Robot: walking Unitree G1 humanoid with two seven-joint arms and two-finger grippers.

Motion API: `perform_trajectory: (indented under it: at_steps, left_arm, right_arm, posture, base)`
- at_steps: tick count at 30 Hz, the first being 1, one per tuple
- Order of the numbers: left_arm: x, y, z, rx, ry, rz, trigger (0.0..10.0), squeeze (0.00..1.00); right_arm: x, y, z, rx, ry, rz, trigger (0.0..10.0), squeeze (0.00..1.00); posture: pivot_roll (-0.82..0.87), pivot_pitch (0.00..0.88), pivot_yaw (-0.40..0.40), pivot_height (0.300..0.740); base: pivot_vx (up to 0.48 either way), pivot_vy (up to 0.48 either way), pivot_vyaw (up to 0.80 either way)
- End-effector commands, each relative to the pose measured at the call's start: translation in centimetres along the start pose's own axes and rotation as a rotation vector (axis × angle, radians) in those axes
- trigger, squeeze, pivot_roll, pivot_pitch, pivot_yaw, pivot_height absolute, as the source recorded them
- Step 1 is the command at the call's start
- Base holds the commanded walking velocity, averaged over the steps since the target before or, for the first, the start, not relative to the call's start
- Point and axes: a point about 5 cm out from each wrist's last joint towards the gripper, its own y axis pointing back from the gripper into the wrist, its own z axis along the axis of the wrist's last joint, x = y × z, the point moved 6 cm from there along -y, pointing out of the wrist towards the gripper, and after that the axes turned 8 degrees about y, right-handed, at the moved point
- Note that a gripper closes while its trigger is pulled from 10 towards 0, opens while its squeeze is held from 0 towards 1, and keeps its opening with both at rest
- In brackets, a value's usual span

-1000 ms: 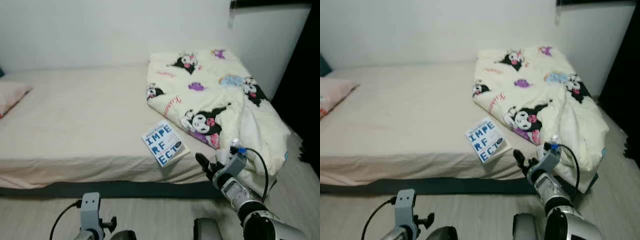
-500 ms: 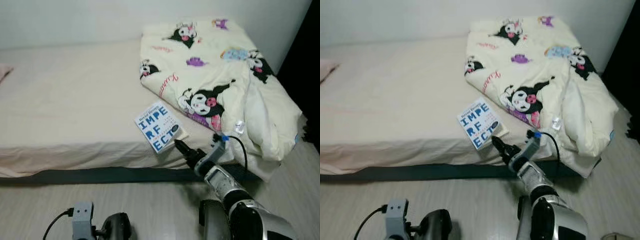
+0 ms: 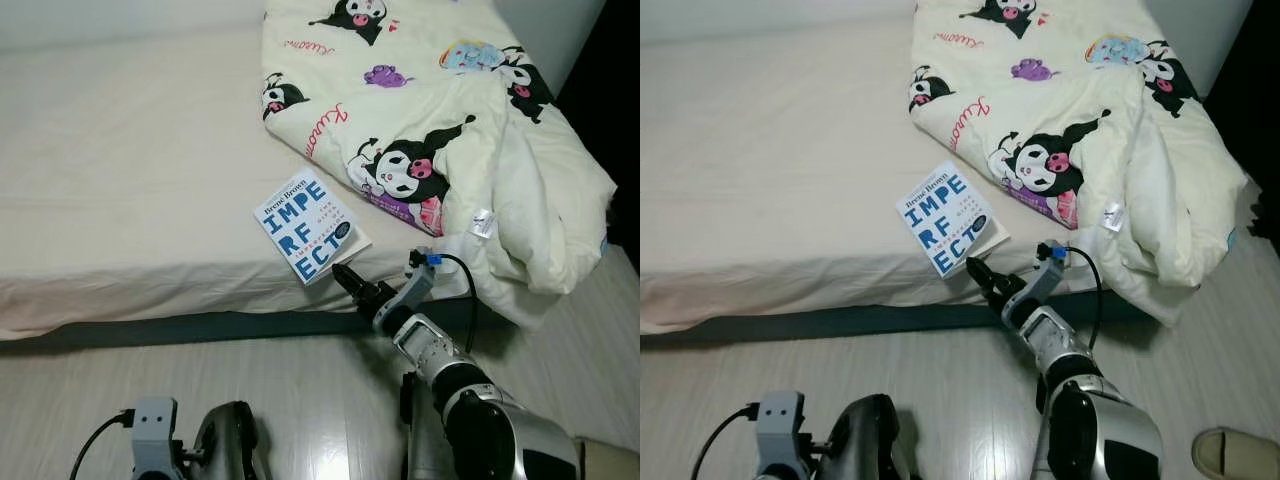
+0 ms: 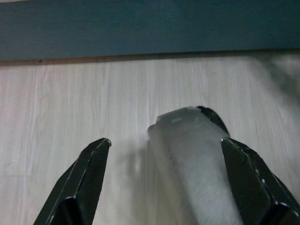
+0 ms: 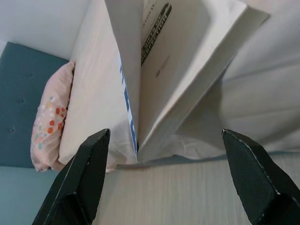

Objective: Clean up the room

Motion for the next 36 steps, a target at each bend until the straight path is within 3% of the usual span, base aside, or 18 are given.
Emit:
perform_trajectory:
  at_steps: [1,12,14,18,27,28,29,30,36]
  left_arm:
    - [1.0,3.7,-6.1,0.208,0.018,0.020,10.0,0.00]
    - [0.6,4.6,-5.4,0.158,0.011,-0.004,10.0,0.00]
    - [0.5,5.6,-6.0,0.171,0.006,-0.012,10.0,0.00]
    - [0.6,6.3,-6.3,0.178,0.005,-0.012,10.0,0.00]
    - [0.9,6.7,-6.3,0.188,0.005,-0.006,10.0,0.00]
    - [0.8,6.8,-6.3,0.190,0.003,-0.007,10.0,0.00]
    - [0.8,6.8,-6.3,0.191,0.002,-0.008,10.0,0.00]
    - [0.8,6.8,-6.3,0.192,0.001,-0.009,10.0,0.00]
    - [0.7,7.1,-6.4,0.202,-0.001,-0.010,10.0,0.00]
  right_arm:
    - [1.0,-0.6,-0.4,0.004,-0.039,0.022,10.0,0.00]
    - [3.5,-1.9,0.3,-0.003,-0.023,0.104,10.0,0.00]
    - [4.8,-2.9,0.8,-0.005,-0.011,0.094,10.0,0.00]
    - [6.0,-3.5,1.6,-0.029,-0.012,0.127,10.0,0.00]
    - [7.2,-4.3,3.3,-0.076,-0.048,0.135,10.0,0.00]
    - [7.0,-4.3,3.6,-0.082,-0.053,0.119,3.8,0.00]
    - [6.7,-4.3,3.7,-0.084,-0.054,0.100,2.4,0.00]
    - [6.6,-4.3,3.7,-0.086,-0.055,0.088,0.0,0.00]
    - [6.0,-4.1,4.5,-0.116,-0.082,0.064,0.0,0.00]
  posture:
    - [0.12,0.401,0.105,0.420]
    - [0.16,0.437,0.107,0.395]
    - [0.17,0.457,0.111,0.395]
    - [0.17,0.462,0.109,0.395]
    - [0.18,0.464,0.104,0.395]
    - [0.18,0.464,0.104,0.395]
    - [0.17,0.464,0.104,0.395]
    - [0.17,0.464,0.104,0.395]
    - [0.17,0.470,0.098,0.395]
  base:
    - [0.000,0.000,0.00]
    - [0.000,0.000,0.00]
    - [0.000,0.000,0.00]
    - [0.000,0.000,0.00]
    - [0.000,0.000,0.00]
    - [0.000,0.000,0.00]
    - [0.000,0.000,0.00]
    - [0.000,0.000,0.00]
    - [0.000,0.000,0.00]
